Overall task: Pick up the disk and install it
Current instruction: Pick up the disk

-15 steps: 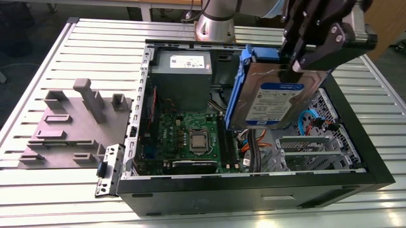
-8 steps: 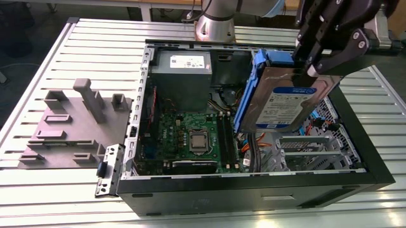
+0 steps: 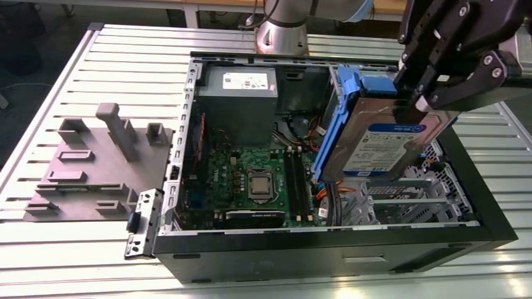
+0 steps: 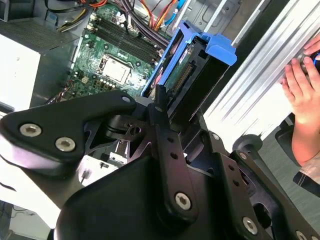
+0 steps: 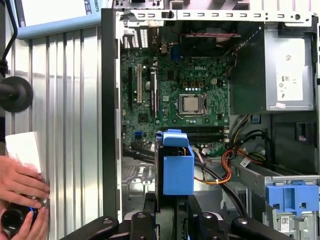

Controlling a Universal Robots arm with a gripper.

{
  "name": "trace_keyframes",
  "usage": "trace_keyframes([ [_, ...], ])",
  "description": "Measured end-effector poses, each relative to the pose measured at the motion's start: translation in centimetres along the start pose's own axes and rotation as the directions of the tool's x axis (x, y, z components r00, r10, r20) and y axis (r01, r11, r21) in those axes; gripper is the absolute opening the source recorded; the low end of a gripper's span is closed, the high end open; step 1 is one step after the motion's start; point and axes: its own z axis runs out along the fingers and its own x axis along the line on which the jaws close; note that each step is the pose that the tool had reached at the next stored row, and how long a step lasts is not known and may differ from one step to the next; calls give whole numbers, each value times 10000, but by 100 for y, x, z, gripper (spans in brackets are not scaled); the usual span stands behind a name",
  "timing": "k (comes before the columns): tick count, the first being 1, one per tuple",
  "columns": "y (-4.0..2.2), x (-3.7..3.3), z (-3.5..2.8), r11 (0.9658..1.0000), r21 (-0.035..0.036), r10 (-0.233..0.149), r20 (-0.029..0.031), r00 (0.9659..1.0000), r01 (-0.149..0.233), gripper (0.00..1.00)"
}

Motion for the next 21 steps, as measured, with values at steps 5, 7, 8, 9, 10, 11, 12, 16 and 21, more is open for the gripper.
trace_keyframes([
  [5, -58, 50, -2, 10000, 0, 12, -8, 10000, -12, 35],
  [7, -98, 62, -1, 10000, 0, 14, -11, 10000, -14, 35],
  [8, -121, 67, -1, 10000, -1, 14, -12, 10000, -14, 35],
  [9, -146, 72, -1, 10000, -2, 15, -14, 10000, -15, 35],
  [10, -174, 76, -1, 10000, -4, 15, -18, 10000, -15, 35],
  [11, -203, 79, -1, 10000, -5, 15, -22, 10000, -15, 35],
  [12, -236, 83, -1, 10000, -7, 15, -25, 10000, -15, 35],
  [16, -367, 91, -2, 10000, -12, 16, -38, 10000, -16, 35],
  [21, -544, 90, -3, 10000, -19, 17, -53, 10000, -17, 35],
])
